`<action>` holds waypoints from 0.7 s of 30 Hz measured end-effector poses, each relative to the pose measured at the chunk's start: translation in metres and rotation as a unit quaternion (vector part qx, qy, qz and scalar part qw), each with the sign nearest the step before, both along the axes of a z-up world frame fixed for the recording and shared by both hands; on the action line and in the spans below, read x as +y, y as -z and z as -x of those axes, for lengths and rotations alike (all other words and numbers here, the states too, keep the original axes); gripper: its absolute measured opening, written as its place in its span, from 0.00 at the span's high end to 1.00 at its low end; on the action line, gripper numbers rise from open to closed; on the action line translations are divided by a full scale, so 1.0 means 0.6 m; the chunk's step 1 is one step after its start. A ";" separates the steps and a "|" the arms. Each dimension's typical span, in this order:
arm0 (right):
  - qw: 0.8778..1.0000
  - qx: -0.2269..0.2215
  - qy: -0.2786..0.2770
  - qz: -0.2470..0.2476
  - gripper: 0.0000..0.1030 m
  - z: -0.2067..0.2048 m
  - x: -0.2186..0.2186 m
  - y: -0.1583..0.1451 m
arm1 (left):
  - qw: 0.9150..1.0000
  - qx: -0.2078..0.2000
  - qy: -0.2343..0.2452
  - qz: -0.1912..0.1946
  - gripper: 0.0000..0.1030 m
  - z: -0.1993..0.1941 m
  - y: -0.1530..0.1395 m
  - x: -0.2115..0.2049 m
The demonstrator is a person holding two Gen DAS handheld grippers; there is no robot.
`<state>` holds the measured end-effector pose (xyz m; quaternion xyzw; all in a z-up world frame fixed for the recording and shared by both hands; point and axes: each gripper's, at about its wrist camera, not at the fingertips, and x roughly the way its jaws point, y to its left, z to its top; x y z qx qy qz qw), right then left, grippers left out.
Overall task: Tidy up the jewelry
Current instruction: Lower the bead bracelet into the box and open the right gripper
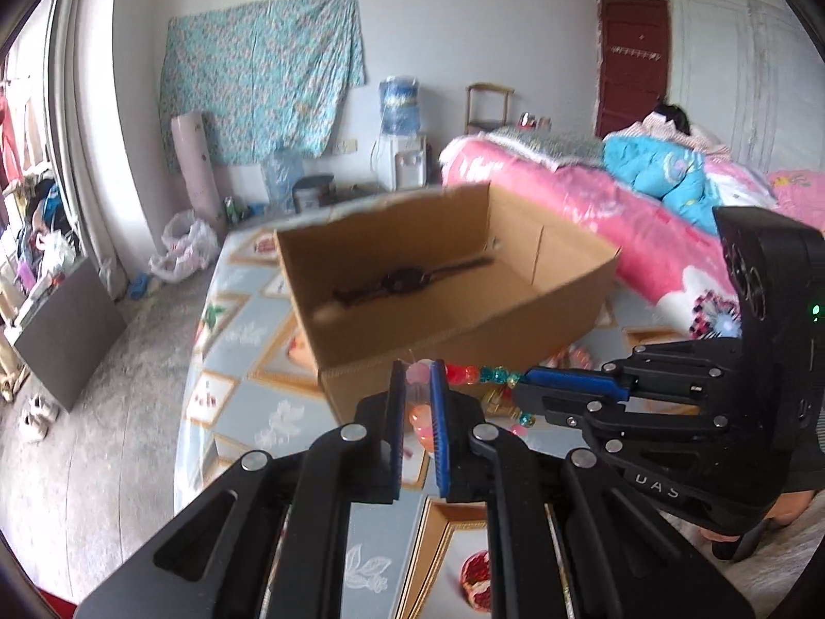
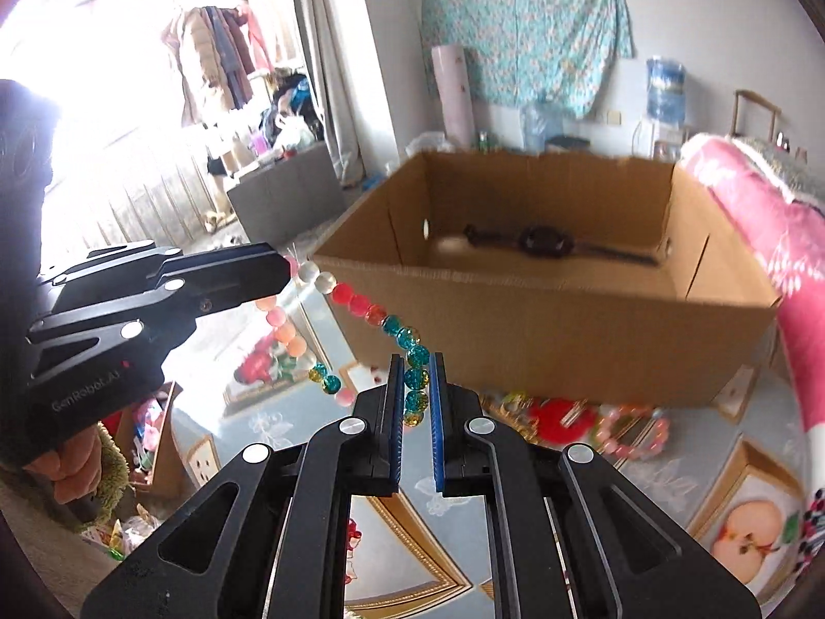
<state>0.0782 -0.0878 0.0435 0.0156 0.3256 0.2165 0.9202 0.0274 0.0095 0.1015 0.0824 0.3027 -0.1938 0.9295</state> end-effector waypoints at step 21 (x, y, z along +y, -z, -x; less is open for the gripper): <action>0.991 0.098 -0.093 -0.005 0.93 -0.327 -0.026 -0.045 | 1.000 0.020 0.000 0.009 0.91 -0.259 -0.019 -0.043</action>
